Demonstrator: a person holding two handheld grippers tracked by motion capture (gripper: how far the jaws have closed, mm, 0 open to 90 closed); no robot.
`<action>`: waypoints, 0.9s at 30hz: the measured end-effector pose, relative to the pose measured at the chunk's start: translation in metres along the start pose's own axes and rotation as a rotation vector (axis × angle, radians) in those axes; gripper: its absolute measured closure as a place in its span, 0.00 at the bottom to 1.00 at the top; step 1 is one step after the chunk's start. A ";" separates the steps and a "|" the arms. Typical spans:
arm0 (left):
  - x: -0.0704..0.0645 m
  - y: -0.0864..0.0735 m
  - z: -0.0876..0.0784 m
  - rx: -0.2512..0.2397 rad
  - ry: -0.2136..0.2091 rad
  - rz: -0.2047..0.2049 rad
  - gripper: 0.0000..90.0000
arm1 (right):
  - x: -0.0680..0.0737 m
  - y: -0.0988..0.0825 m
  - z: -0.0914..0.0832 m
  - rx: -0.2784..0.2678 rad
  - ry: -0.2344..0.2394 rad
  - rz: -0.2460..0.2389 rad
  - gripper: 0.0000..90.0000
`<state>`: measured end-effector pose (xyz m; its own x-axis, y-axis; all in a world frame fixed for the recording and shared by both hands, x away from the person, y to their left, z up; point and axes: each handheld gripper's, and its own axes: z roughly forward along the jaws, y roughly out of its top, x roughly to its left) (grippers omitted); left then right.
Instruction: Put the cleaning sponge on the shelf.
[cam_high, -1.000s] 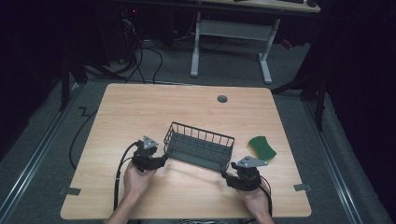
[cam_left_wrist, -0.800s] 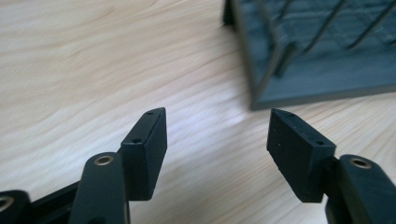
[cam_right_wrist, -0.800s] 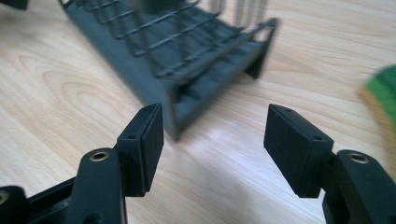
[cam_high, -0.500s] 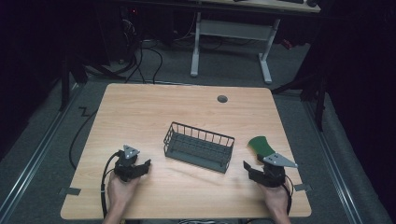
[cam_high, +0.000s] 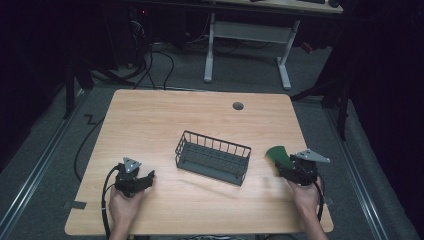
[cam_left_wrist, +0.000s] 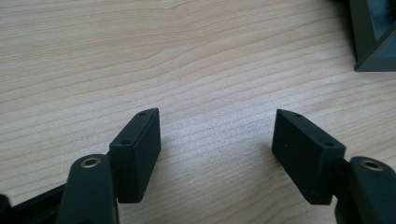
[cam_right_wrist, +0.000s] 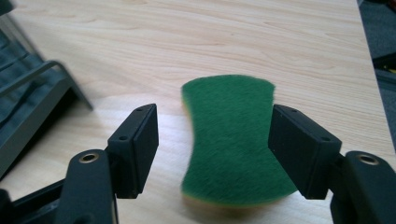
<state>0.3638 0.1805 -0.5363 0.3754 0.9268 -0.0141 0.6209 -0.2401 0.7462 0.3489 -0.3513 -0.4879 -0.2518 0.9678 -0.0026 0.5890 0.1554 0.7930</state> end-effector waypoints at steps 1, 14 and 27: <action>0.000 0.000 0.000 0.001 0.002 -0.002 0.36 | -0.003 0.001 0.002 0.005 0.001 0.005 0.37; 0.000 0.000 0.000 0.001 0.002 -0.004 0.36 | -0.013 0.015 0.032 0.103 -0.006 -0.009 0.34; 0.001 0.000 0.000 0.000 0.000 -0.007 0.36 | -0.016 0.010 0.048 0.177 -0.006 -0.033 0.32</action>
<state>0.3640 0.1811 -0.5364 0.3713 0.9283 -0.0191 0.6233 -0.2340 0.7462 0.3960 -0.3554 -0.5094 -0.2691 0.9626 -0.0310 0.7064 0.2191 0.6730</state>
